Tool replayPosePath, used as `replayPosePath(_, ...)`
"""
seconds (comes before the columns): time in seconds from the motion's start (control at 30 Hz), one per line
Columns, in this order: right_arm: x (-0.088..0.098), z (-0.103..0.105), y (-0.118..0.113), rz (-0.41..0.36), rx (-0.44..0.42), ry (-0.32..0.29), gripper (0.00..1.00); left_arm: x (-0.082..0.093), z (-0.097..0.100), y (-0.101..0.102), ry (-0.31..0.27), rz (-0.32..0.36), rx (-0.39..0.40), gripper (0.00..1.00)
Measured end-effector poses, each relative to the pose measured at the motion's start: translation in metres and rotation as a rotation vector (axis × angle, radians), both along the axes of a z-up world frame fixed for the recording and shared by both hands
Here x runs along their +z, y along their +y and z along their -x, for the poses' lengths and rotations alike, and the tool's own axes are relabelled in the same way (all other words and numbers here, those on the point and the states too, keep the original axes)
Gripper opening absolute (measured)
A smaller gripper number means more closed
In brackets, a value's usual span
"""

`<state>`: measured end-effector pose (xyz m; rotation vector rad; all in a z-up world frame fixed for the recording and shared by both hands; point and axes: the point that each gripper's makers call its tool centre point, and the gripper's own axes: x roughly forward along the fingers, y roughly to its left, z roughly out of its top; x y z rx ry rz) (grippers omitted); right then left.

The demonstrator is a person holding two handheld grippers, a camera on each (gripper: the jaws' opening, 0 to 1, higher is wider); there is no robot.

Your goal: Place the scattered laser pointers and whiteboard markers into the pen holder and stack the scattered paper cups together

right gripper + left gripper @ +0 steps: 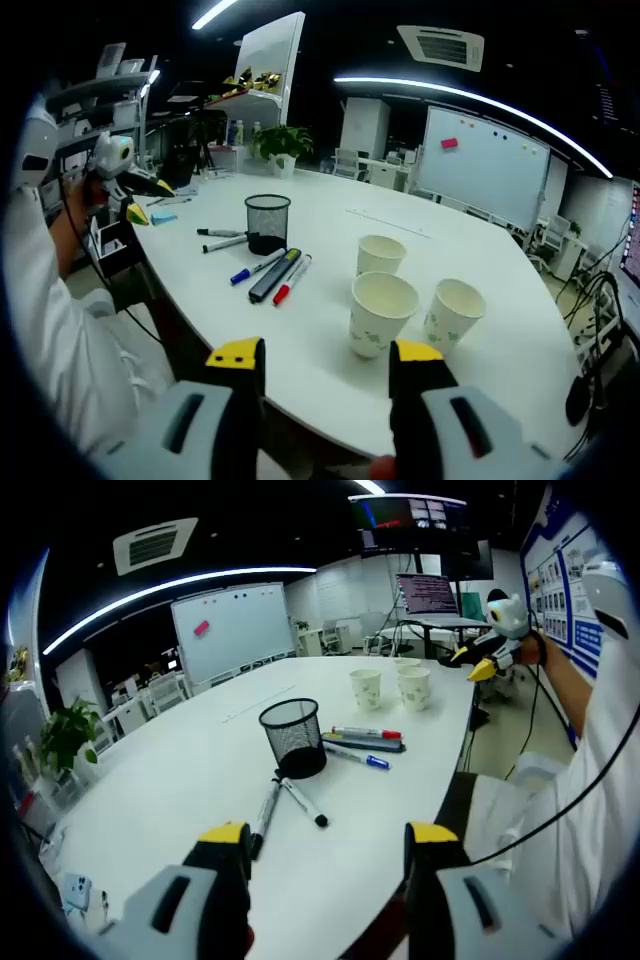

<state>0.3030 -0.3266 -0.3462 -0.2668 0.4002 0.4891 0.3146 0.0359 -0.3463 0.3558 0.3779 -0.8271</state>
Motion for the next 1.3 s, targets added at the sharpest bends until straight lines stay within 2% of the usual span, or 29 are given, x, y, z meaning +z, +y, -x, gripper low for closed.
replayPosePath(0.5, 0.003, 0.0, 0.008, 0.001, 0.021, -0.005, 0.51, 0.001, -0.002, -0.004, -0.007, 0.0, -0.004, 0.63)
replayPosePath(0.7, 0.002, -0.001, 0.007, -0.001, 0.009, -0.007, 0.55, 0.002, -0.002, -0.004, -0.01, 0.0, -0.006, 0.63)
replayPosePath(1.0, 0.002, -0.002, 0.007, -0.001, 0.008, -0.012, 0.56, -0.008, -0.003, -0.008, -0.002, -0.007, -0.005, 0.62)
replayPosePath(1.3, -0.001, -0.005, 0.004, -0.008, -0.003, -0.009, 0.59, -0.008, -0.005, -0.007, -0.001, -0.016, 0.0, 0.62)
